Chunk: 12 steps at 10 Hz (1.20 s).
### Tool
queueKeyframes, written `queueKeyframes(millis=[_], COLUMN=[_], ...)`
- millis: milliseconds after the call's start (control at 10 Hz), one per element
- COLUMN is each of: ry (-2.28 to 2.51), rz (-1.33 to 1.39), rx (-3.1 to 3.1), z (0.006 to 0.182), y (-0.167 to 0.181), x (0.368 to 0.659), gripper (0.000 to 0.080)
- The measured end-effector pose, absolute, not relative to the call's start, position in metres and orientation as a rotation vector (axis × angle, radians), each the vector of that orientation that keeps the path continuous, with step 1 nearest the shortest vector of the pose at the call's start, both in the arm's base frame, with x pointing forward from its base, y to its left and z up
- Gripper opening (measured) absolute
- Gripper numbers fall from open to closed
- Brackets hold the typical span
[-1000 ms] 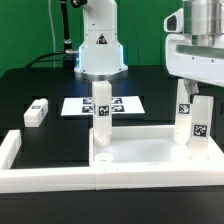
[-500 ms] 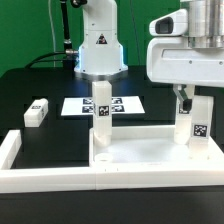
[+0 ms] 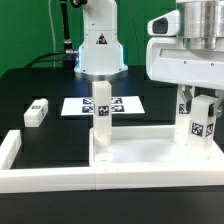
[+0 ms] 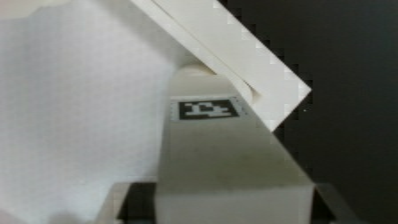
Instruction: Assemble desk
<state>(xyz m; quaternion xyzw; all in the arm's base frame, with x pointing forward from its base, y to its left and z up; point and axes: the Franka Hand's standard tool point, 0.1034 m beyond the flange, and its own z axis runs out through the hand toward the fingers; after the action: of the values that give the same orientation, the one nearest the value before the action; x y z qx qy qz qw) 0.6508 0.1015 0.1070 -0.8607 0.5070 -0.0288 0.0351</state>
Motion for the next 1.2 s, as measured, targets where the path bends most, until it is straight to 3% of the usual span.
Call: queueKeyframes(millis=[500, 1100, 1200], ry=[2.316, 2.588, 2.575], rz=[0.073, 0.012, 0.012], rx=[-1.95, -1.663, -1.682], z=[0.1071, 0.1067, 0.1066], y=[0.0961, 0.0934, 0.0938], x=[0.6527, 0.6504, 0.6504], gripper=[0.0295, 0.0306, 0.0479])
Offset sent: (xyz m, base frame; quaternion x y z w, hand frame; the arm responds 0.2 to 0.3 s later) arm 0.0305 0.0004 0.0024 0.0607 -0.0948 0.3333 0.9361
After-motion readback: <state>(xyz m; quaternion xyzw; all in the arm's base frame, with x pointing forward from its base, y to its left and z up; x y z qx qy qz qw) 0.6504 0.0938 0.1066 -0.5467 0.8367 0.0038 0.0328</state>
